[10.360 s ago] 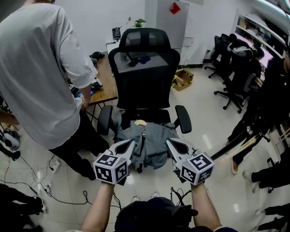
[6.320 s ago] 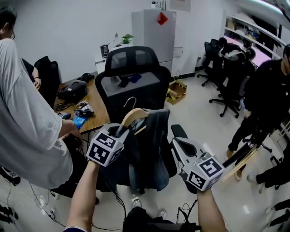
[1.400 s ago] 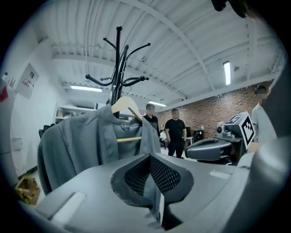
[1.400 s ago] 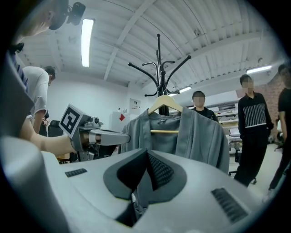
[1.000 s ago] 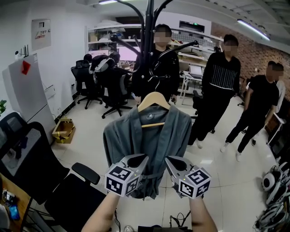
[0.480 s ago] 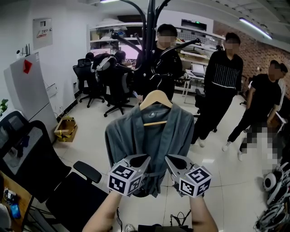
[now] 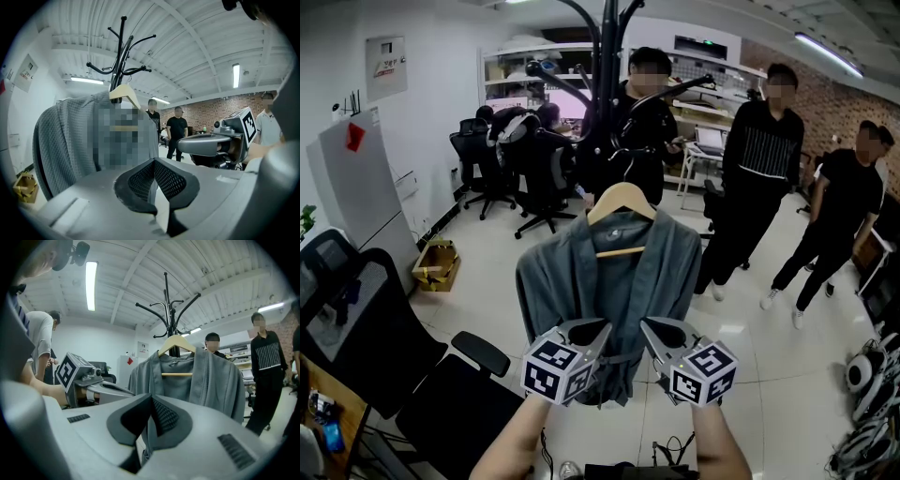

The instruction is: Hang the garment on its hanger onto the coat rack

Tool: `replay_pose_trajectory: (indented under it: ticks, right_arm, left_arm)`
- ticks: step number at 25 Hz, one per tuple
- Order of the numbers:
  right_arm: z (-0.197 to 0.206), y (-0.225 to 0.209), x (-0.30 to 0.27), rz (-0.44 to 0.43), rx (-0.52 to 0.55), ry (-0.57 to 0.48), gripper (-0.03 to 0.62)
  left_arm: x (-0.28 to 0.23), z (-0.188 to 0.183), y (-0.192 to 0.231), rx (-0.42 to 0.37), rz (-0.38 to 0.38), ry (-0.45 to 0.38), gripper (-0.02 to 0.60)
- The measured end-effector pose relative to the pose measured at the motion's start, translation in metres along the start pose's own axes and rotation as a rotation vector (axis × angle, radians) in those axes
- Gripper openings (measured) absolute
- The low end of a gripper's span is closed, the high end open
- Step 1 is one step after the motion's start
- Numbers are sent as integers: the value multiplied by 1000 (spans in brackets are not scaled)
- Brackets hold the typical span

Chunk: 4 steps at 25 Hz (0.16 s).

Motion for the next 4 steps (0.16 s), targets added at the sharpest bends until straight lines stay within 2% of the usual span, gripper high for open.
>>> replay_pose_trajectory:
  ticks: [4]
  right_arm:
    - [0,-1,0,-1,0,0,12]
  left_arm:
    - [-2,1,-1,-3,2,8,2]
Point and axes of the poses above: the fingertips, and each gripper's own axes: x backward along the fingers, y to its left, z out of its underside, the point moved 10 cm from there along x, backward along the fingers, and after that the axes turned 11 degrees about y, right-handed, at the moved point
